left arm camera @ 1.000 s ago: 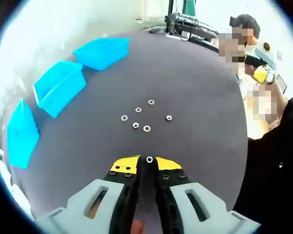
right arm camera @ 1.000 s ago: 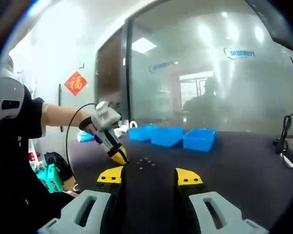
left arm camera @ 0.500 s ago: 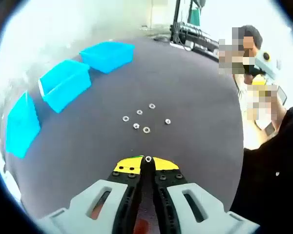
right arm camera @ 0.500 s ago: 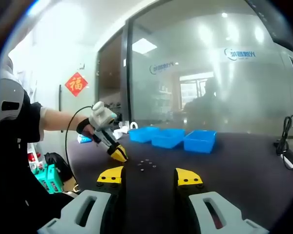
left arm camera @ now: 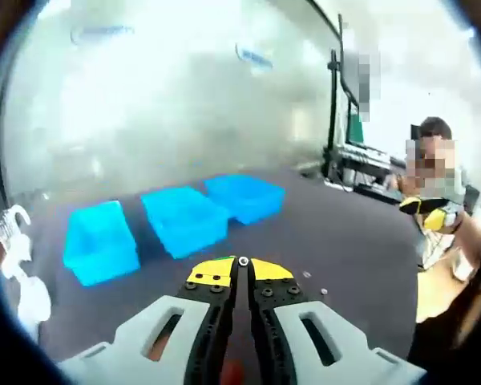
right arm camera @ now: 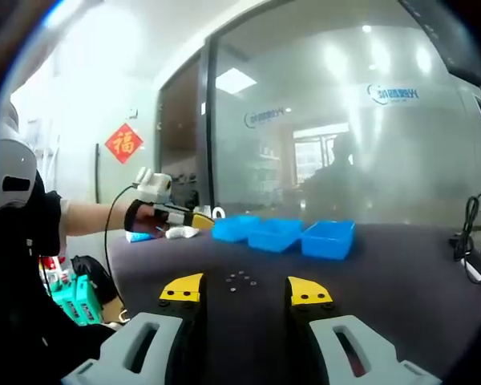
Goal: Sort the screws, nuts, and washers into the corresponding bins
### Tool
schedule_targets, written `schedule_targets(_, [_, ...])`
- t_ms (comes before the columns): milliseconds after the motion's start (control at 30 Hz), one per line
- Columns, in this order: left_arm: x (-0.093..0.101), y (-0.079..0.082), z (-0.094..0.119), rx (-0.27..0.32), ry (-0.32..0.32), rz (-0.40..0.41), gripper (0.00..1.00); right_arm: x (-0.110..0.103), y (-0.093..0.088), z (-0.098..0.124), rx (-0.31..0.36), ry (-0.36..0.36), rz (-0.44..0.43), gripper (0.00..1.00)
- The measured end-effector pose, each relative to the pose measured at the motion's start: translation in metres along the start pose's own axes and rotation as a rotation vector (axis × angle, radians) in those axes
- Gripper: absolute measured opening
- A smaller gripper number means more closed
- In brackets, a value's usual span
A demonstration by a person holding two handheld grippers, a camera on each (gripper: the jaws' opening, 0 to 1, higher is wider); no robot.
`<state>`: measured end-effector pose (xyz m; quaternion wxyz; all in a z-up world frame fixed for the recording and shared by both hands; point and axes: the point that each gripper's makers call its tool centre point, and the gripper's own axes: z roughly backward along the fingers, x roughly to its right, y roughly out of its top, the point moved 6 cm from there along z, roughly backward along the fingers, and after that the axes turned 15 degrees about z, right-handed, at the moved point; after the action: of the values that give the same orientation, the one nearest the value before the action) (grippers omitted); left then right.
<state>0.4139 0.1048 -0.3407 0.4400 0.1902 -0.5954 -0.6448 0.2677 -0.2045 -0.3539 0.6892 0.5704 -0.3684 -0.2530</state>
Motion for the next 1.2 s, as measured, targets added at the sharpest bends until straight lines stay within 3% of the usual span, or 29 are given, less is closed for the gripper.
schedule_targets(100, [-0.01, 0.01, 0.001, 0.071, 0.054, 0.012, 0.06, 0.002, 0.001, -0.001, -0.005, -0.011, 0.003, 0.34])
schedule_targets(200, [-0.014, 0.02, 0.0, 0.127, 0.065, 0.033, 0.06, 0.003, 0.002, -0.002, -0.006, -0.018, 0.0, 0.34])
schedule_targets(533, [-0.045, 0.047, -0.013, 0.221, 0.151, 0.002, 0.06, 0.001, 0.008, -0.005, -0.004, -0.015, 0.011, 0.34])
schedule_targets(933, [-0.107, 0.07, -0.042, 0.244, 0.342, 0.017, 0.06, 0.004, 0.007, -0.001, -0.01, -0.024, 0.009, 0.34])
schedule_targets(1033, [-0.122, 0.072, -0.048, 0.238, 0.384, 0.059, 0.06, 0.003, 0.007, -0.001, -0.012, -0.024, 0.007, 0.34])
schedule_targets(1133, [-0.132, 0.071, -0.055, 0.247, 0.371, 0.188, 0.06, 0.003, 0.007, 0.0, -0.012, -0.025, 0.008, 0.34])
schedule_targets(1200, [-0.139, 0.071, -0.058, 0.245, 0.39, 0.193, 0.06, 0.003, 0.006, 0.001, -0.013, -0.028, 0.006, 0.34])
